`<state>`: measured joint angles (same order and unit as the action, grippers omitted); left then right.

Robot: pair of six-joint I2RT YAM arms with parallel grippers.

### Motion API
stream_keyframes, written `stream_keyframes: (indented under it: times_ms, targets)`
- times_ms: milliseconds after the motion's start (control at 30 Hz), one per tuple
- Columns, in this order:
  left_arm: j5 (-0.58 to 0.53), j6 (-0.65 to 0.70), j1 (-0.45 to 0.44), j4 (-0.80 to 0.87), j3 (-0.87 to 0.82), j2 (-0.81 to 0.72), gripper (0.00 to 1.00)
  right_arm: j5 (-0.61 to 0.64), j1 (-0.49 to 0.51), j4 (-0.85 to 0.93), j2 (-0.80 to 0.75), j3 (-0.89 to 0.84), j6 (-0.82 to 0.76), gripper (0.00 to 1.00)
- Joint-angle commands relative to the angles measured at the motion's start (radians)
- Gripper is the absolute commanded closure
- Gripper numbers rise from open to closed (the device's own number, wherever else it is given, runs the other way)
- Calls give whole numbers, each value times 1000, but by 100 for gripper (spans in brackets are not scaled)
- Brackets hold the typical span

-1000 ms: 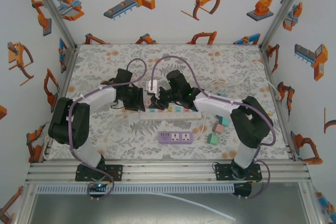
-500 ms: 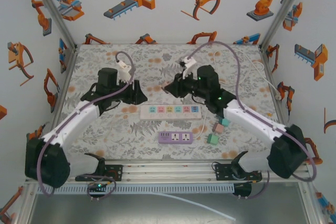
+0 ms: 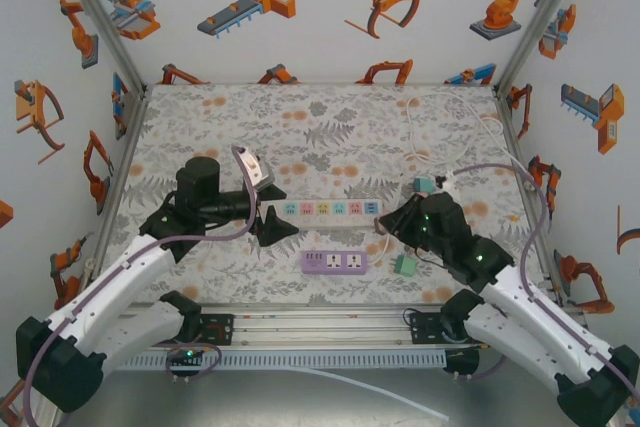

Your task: Pull the plug off the socket

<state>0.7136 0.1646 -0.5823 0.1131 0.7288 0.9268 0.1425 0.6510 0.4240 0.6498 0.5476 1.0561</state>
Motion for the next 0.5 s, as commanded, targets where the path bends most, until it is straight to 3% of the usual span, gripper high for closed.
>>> stream_keyframes:
  times_ms: [0,267,367,467]
  targets:
    - [42,73,-9,12,13,7,1,103,-43,92,-72,-56,91,89]
    - [28,90,-17,42,28,25,3,8,-408,149,-219,-134,8,88]
    - [19,93,-19,48,26,30,3,-35,-556,137,-193,-123,-60,87]
    - [14,92,-21,46,26,35,3,-171,-726,31,-95,-107,-146,87]
